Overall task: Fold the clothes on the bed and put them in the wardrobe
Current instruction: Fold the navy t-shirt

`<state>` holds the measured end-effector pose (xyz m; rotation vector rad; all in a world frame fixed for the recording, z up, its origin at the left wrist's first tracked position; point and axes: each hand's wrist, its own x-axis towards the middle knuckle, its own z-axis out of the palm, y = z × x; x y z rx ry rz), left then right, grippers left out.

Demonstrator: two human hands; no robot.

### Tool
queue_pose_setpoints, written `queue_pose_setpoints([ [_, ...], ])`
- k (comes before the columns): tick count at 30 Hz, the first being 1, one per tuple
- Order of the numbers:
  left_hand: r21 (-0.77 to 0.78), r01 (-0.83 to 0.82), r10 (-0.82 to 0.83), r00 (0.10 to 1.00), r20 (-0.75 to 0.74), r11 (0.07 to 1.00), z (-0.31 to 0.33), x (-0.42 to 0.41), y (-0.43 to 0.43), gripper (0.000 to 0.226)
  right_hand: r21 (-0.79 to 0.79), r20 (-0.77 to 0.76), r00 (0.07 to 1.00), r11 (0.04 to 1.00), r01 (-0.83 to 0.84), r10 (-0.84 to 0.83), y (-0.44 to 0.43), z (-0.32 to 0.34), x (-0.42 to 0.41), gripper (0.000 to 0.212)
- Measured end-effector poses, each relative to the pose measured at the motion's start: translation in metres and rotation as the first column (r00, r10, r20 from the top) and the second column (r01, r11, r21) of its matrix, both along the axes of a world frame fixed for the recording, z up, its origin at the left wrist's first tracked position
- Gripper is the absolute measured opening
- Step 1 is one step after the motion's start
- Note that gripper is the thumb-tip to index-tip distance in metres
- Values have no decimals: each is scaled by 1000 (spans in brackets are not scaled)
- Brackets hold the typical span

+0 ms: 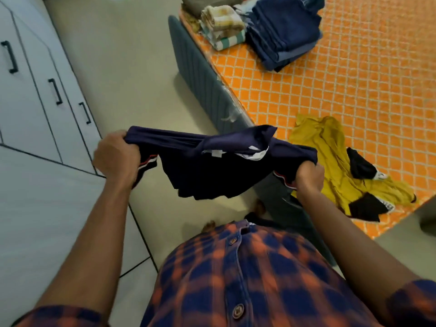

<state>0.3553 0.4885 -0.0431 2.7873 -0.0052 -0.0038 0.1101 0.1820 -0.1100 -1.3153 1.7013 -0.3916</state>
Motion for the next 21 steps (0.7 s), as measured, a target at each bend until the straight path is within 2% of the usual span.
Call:
queue_pose_setpoints([
  [1, -68, 0, -2, 1000, -29, 998, 3, -8, -12, 19, 40, 94, 990, 994, 106, -109, 8, -1, -11, 36],
  [2, -193, -44, 27, 996, -90, 980, 3, -16, -23, 20, 69, 193, 963, 981, 180, -190, 15, -2, -21, 33],
  [3, -368, -116, 58, 985, -165, 923, 2, -23, -38, 21, 89, 310, 906, 958, 274, -288, 19, -2, -31, 33],
  [4, -559, -212, 84, 965, -247, 802, -3, -28, -52, 21, 107, 427, 819, 921, 374, -382, 19, -4, -38, 33],
  [5, -708, -309, 84, 939, -335, 636, -7, -32, -71, 19, 128, 530, 711, 872, 472, -463, 13, -8, -44, 32],
  [6, -781, -400, 53, 902, -429, 480, -15, -33, -91, 16, 154, 600, 608, 821, 550, -520, 1, -12, -53, 31],
  [7, -803, -486, 13, 858, -513, 346, -20, -34, -108, 20, 176, 647, 537, 791, 587, -542, -9, -18, -58, 32],
  [8, -797, -544, -29, 821, -570, 262, -27, -32, -127, 31, 183, 688, 495, 787, 589, -530, -22, -21, -63, 40],
  [9, -779, -583, -70, 789, -611, 231, -36, -28, -151, 44, 174, 694, 478, 770, 613, -538, -35, -22, -67, 54],
  [10, -767, -590, -98, 773, -627, 252, -43, -24, -177, 54, 169, 704, 487, 788, 593, -517, -51, -29, -73, 64],
  [11, -765, -587, -114, 769, -629, 265, -49, -19, -198, 58, 132, 718, 490, 788, 602, -494, -62, -27, -76, 63],
  [12, -769, -581, -140, 766, -627, 266, -52, -17, -226, 57, 109, 730, 470, 763, 638, -497, -81, -30, -83, 51],
  [13, -793, -551, -155, 787, -598, 260, -51, -18, -253, 47, 82, 742, 438, 717, 692, -508, -101, -35, -88, 41],
  [15, -850, -446, -195, 840, -506, 281, -48, -20, -322, 22, 58, 704, 399, 607, 792, -588, -155, -45, -105, 40],
  [16, -862, -398, -217, 854, -474, 314, -56, -19, -364, 27, -8, 642, 418, 539, 842, -643, -187, -49, -115, 38],
  [17, -862, -362, -234, 859, -456, 354, -59, -17, -405, 38, -63, 589, 455, 524, 849, -668, -217, -52, -120, 28],
  [19, -850, -269, -297, 854, -428, 452, -90, 8, -498, 54, -240, 455, 642, 608, 756, -618, -281, -59, -116, 6],
  [20, -832, -241, -295, 856, -424, 499, -113, 23, -541, 63, -304, 333, 748, 686, 661, -574, -308, -65, -111, 17],
  [21, -788, -239, -264, 854, -449, 567, -139, 36, -590, 75, -318, 250, 814, 750, 581, -524, -340, -76, -111, 28],
])
